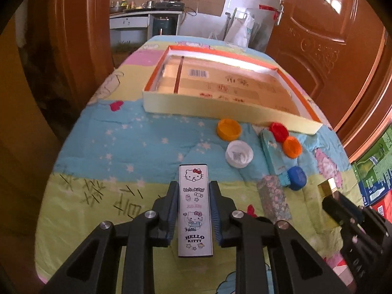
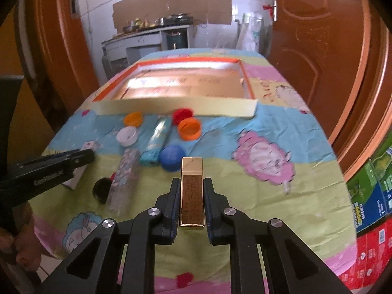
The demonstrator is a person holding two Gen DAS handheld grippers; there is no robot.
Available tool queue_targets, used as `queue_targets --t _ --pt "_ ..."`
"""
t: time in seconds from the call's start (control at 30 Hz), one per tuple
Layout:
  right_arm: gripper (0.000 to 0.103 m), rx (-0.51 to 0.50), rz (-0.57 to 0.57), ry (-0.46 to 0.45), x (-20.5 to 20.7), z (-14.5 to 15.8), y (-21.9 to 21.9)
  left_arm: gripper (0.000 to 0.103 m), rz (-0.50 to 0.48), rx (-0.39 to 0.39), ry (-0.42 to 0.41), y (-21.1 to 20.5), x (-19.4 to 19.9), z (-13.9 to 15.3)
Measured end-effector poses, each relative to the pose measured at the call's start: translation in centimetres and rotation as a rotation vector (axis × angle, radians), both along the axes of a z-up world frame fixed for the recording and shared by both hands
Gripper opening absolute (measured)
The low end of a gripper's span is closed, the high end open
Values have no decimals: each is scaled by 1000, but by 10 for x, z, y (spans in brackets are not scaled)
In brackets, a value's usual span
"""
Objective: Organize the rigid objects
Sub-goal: 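Carry both boxes into the cardboard tray and open both tools to release them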
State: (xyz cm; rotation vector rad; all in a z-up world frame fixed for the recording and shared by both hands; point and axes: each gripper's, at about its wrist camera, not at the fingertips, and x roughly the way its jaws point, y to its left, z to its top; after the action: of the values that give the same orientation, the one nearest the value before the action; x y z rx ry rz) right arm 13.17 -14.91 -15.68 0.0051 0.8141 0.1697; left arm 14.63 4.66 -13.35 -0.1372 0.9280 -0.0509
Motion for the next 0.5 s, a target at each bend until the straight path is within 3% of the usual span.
queue_targets --t 0.23,0.5 --pt "18 8 5 -66 19 31 -21 25 -23 32 -69 -3 14 39" --pt "18 2 106 -140 63 79 -31 25 -13 45 -134 4 49 83"
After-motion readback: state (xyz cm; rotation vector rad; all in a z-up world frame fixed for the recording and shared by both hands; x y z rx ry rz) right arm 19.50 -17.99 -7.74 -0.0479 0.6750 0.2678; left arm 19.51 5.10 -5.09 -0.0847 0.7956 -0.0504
